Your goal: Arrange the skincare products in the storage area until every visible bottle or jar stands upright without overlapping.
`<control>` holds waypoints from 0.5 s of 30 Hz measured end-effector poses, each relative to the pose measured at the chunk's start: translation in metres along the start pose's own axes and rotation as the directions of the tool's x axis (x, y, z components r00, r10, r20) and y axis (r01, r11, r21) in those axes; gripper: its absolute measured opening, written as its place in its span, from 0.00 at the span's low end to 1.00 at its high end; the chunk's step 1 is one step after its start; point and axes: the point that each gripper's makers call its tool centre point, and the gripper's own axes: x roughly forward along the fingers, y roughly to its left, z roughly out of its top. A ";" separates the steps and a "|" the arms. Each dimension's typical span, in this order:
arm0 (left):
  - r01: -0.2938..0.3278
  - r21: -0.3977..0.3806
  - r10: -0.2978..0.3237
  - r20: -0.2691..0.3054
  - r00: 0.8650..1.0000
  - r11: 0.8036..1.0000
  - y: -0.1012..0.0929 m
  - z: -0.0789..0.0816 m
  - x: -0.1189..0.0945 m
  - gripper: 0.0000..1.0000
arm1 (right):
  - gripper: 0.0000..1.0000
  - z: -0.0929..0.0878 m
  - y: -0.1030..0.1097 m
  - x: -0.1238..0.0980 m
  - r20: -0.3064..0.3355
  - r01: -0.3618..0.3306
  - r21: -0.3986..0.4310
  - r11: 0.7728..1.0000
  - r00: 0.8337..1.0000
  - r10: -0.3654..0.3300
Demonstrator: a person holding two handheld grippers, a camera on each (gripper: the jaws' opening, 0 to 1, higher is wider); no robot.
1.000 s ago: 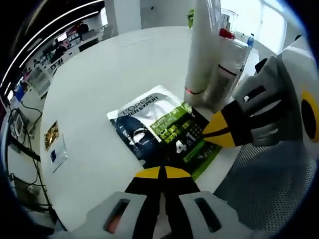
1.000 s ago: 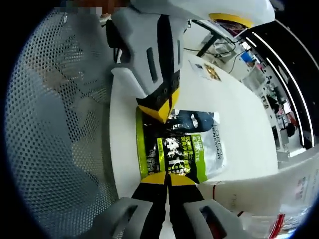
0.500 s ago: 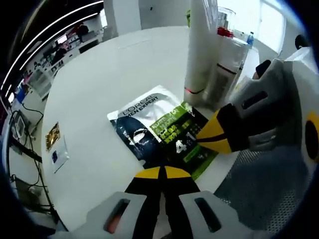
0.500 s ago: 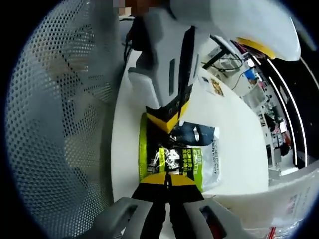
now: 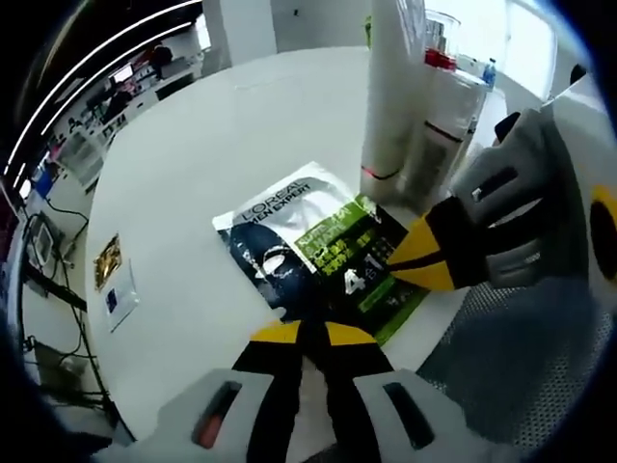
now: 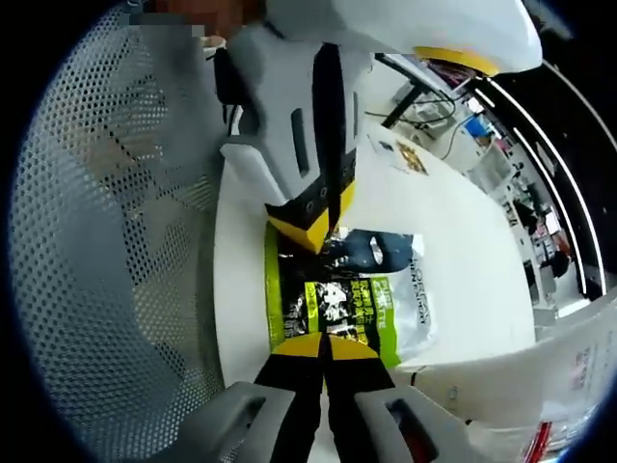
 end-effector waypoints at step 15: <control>-0.045 -0.489 0.214 0.296 0.931 0.871 0.081 0.041 -0.042 0.41 | 0.00 0.034 -0.012 -0.019 0.158 0.030 0.051 0.998 0.987 -0.038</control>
